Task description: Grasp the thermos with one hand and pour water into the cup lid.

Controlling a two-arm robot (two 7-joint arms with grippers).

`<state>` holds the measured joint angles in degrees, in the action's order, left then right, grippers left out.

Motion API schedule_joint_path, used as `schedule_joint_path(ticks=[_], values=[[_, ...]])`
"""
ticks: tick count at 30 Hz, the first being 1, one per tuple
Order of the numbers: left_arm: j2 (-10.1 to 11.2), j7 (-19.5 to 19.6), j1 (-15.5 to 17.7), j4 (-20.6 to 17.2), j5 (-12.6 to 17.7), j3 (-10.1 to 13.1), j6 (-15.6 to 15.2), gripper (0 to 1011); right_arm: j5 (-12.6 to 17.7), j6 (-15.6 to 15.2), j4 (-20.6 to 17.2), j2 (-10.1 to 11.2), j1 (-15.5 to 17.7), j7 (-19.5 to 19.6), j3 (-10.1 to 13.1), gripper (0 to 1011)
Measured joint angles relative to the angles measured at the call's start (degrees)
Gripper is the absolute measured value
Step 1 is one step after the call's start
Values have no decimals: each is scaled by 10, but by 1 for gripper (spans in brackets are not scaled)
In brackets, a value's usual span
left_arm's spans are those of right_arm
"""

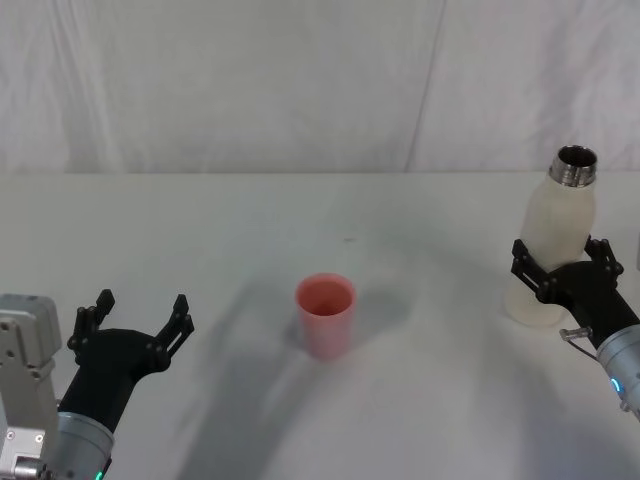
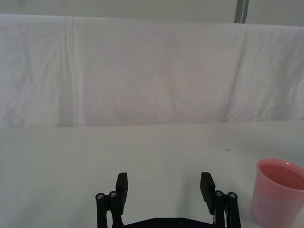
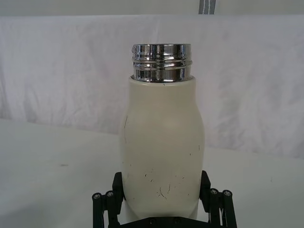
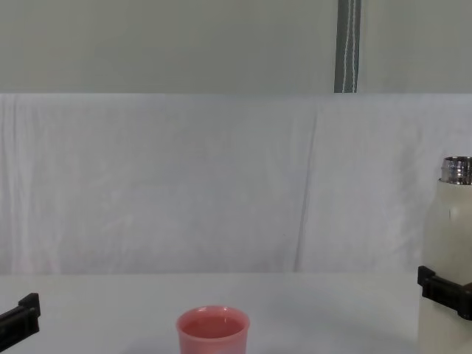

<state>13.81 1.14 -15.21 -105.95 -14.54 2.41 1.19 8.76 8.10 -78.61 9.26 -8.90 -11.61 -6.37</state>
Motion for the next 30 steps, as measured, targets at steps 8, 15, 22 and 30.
schedule_joint_path(ticks=[8,15,22,30], values=[[0,0,0,0,0,0,0,1001,0,0,0,0,0,0,0,951],[0,0,0,0,0,0,0,1001,0,0,0,0,0,0,0,951],[0,0,0,0,0,0,0,1001,0,0,0,0,0,0,0,951],[0,0,0,0,0,0,0,1001,0,0,0,0,0,0,0,970]])
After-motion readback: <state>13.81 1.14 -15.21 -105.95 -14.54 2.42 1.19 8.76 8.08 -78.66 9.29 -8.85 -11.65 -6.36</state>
